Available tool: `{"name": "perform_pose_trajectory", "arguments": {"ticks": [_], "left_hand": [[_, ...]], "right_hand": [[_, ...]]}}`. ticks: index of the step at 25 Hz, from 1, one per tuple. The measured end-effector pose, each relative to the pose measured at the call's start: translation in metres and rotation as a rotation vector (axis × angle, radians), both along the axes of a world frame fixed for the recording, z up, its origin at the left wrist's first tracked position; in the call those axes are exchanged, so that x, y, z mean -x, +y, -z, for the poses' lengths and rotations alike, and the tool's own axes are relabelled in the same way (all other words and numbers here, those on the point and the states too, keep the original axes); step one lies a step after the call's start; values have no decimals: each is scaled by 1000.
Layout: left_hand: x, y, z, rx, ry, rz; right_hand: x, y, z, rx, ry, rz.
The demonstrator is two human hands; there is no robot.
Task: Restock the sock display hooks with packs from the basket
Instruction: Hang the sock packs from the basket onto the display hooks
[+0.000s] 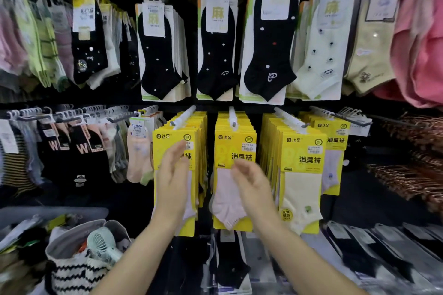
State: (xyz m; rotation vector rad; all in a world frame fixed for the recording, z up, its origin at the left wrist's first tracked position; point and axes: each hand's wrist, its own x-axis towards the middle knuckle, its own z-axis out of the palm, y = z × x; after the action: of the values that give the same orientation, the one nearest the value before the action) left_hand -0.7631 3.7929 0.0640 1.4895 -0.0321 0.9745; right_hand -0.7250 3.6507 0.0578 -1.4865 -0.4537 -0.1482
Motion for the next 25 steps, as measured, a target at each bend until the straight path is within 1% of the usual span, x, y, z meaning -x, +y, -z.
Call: {"name": "perform_pose_trajectory", "arguments": {"ticks": [2, 3, 5, 7, 10, 15, 19, 21, 22, 25], "left_hand": [[-16, -22, -2, -67, 136, 96], [-26, -31, -4, -77, 222, 109], [-46, -41, -5, -63, 341, 115], [-62, -44, 0, -39, 388, 147], [-78, -43, 11, -63, 429, 177], [-70, -44, 15, -83, 404, 173], [-45, -38, 31, -91, 439, 203], [-26, -35, 37, -61, 397, 205], [-15, -32, 39, -37, 335, 165], [12, -7, 38, 54, 24, -142]], "right_hand": [[-16, -15, -3, -39, -40, 177], [-25, -18, -4, -7, -34, 229], [-41, -19, -3, 108, 10, 246], [-55, -15, 0, 205, 48, 200], [-64, -9, 5, 194, 94, 109], [-68, -12, 11, 135, 146, 81], [-52, -30, 23, 122, 91, 124], [-38, -38, 27, 122, 41, 160], [-31, -40, 29, 106, 12, 168], [-15, -32, 33, 104, -23, 101]]}}
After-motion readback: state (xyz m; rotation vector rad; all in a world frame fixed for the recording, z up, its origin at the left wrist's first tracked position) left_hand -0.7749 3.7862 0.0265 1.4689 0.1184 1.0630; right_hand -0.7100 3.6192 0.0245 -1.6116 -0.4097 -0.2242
